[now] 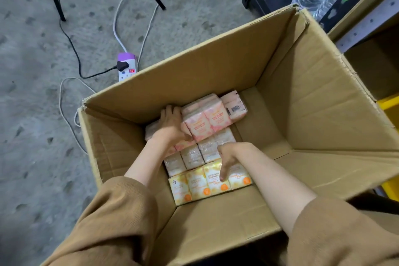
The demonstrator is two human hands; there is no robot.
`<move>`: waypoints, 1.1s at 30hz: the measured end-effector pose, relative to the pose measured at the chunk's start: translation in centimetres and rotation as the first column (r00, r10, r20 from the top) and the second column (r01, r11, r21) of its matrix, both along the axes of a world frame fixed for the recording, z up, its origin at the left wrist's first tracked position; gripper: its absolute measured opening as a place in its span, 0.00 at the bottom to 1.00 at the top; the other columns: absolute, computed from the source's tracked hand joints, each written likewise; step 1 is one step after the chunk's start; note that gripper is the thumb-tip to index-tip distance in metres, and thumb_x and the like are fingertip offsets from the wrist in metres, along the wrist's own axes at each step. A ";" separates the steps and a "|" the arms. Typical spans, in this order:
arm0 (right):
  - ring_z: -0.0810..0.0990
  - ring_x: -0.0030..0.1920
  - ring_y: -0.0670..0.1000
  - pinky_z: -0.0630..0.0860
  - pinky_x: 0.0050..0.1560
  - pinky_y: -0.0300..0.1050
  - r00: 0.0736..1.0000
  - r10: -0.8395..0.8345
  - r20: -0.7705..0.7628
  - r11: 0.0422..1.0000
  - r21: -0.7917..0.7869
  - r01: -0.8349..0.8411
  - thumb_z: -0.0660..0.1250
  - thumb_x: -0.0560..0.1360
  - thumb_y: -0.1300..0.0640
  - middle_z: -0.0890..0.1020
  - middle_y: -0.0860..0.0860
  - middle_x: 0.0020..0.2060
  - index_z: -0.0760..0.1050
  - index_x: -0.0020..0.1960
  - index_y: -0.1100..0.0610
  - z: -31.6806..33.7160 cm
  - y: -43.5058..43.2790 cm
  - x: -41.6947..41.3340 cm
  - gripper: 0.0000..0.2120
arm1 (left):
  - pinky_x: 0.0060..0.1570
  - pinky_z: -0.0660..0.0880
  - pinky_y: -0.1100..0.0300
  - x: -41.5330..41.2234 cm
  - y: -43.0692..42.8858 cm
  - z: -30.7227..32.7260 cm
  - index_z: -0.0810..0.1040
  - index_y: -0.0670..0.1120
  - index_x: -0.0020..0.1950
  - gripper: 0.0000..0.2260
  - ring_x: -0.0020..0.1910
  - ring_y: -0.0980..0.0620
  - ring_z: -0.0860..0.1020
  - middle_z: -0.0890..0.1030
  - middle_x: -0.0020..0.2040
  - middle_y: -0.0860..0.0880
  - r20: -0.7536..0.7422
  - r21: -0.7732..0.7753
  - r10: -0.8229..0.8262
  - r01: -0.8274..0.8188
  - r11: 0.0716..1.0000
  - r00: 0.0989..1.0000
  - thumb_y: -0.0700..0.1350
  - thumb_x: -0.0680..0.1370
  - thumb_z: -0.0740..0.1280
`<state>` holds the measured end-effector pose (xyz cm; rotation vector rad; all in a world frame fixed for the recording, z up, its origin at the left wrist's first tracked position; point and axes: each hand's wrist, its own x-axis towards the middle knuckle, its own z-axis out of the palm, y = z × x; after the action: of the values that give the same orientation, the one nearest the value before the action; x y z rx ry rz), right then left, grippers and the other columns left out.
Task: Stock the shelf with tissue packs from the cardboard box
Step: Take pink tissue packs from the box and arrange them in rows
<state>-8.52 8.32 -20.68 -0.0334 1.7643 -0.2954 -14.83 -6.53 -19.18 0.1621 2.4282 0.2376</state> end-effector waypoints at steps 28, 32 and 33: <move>0.75 0.63 0.57 0.75 0.56 0.46 0.995 0.050 0.084 0.994 0.097 -0.058 0.73 0.66 0.43 0.70 0.54 0.68 0.64 0.70 0.57 3.4 1.1 -0.4 0.38 | 0.68 0.67 0.50 0.0 0.2 -0.2 0.59 0.43 0.72 0.44 0.70 0.44 0.63 0.65 0.70 0.43 0.081 -0.080 -0.121 0.128 0.989 0.989 0.52 0.63 0.78; 0.75 0.62 0.58 0.74 0.63 0.52 0.999 -0.005 0.054 0.993 0.122 -0.002 0.76 0.58 0.42 0.71 0.52 0.67 0.64 0.69 0.58 6.2 3.5 -0.3 0.45 | 0.61 0.73 0.51 -0.3 0.2 1.2 0.65 0.44 0.68 0.40 0.64 0.45 0.70 0.71 0.65 0.44 0.078 -0.129 -0.203 0.211 0.969 0.976 0.54 0.62 0.77; 0.74 0.62 0.57 0.74 0.63 0.52 1.000 -0.010 0.019 0.992 0.123 0.007 0.76 0.59 0.42 0.71 0.51 0.66 0.65 0.69 0.59 7.0 4.3 -0.2 0.44 | 0.59 0.73 0.52 -0.2 0.2 1.7 0.66 0.45 0.67 0.39 0.63 0.45 0.71 0.72 0.64 0.44 0.074 -0.137 -0.223 0.231 0.963 0.972 0.55 0.62 0.77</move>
<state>-8.72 12.67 -13.65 0.0658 1.7600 -0.1920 -15.00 -6.35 -17.45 0.3607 2.3338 -0.0371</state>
